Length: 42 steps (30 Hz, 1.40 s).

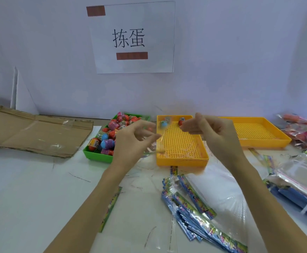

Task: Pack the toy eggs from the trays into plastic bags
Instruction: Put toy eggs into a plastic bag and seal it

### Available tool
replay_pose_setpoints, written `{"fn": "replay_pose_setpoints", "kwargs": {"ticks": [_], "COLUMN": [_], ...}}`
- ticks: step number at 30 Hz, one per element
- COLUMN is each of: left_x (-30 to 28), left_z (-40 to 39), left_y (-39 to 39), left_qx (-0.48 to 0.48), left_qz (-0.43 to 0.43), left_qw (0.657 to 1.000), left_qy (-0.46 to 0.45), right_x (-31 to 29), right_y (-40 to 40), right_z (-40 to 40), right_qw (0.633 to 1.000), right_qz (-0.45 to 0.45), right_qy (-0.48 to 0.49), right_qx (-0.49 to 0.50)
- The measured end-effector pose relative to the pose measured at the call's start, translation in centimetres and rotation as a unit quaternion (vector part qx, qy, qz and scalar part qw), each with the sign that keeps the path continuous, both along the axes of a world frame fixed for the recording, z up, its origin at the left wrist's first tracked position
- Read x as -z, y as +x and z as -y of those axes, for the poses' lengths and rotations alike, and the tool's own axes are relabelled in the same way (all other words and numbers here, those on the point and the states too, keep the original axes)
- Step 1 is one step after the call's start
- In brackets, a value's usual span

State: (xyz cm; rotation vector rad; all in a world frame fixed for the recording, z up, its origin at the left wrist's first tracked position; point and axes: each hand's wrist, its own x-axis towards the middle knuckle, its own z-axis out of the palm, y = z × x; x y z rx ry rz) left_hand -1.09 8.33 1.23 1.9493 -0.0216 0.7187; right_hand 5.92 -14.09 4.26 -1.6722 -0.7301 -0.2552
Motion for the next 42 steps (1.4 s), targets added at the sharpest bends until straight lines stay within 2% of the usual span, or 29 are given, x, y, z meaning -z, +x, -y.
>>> {"fn": "replay_pose_setpoints", "kwargs": {"ticks": [2,5,8,11,13,15,19,22,25,28,32,37,40,42], "left_x": [-0.1,0.0,0.2,0.5,0.7,0.9,1.0,1.1,1.2,1.1,1.0,1.1,1.3,1.4], "left_z": [0.1,0.0,0.1,0.4,0.5,0.4,0.5,0.6,0.9,1.3,1.4,1.6,1.5,1.5], "left_y": [0.2,0.1,0.1,0.1,0.1,0.0,0.2,0.3,0.3,0.3,0.3,0.3,0.4,0.4], "left_qx": [0.028,0.07,0.096,0.115,0.126,0.137,0.158,0.152,0.144,0.138,0.129,0.125,0.124,0.13], "left_qz": [-0.044,-0.094,-0.134,-0.159,-0.169,-0.176,-0.187,-0.185,-0.183,-0.182,-0.174,-0.163,-0.155,-0.148], "left_qw": [0.994,0.979,0.972,0.966,0.961,0.959,0.955,0.959,0.963,0.966,0.97,0.976,0.979,0.98], "left_qy": [-0.1,-0.166,-0.168,-0.169,-0.179,-0.174,-0.168,-0.152,-0.133,-0.124,-0.108,-0.072,-0.042,-0.024], "right_x": [0.7,1.6,1.6,1.5,2.3,3.5,4.5,4.2,3.8,3.3,2.8,1.8,1.3,1.3], "right_y": [0.6,1.8,4.3,7.3,8.7,9.4,9.4,7.8,5.5,4.2,3.9,2.8,1.9,1.5], "right_z": [0.1,-0.5,-1.9,-3.5,-3.9,-3.8,-3.5,-3.4,-3.0,-2.2,-2.1,-2.9,-3.5,-3.9], "right_qw": [0.998,0.987,0.959,0.898,0.868,0.856,0.872,0.947,0.993,0.992,0.989,0.988,0.994,0.997], "right_qz": [0.004,0.017,0.014,0.004,0.015,0.047,0.118,0.116,0.023,-0.088,-0.098,-0.035,0.006,0.05], "right_qy": [-0.025,-0.11,-0.25,-0.417,-0.477,-0.493,-0.429,-0.221,-0.022,0.083,0.095,0.14,0.109,0.05], "right_qx": [0.056,0.117,0.136,0.142,0.134,0.149,0.204,0.2,0.116,0.027,0.05,0.049,0.012,0.015]}}
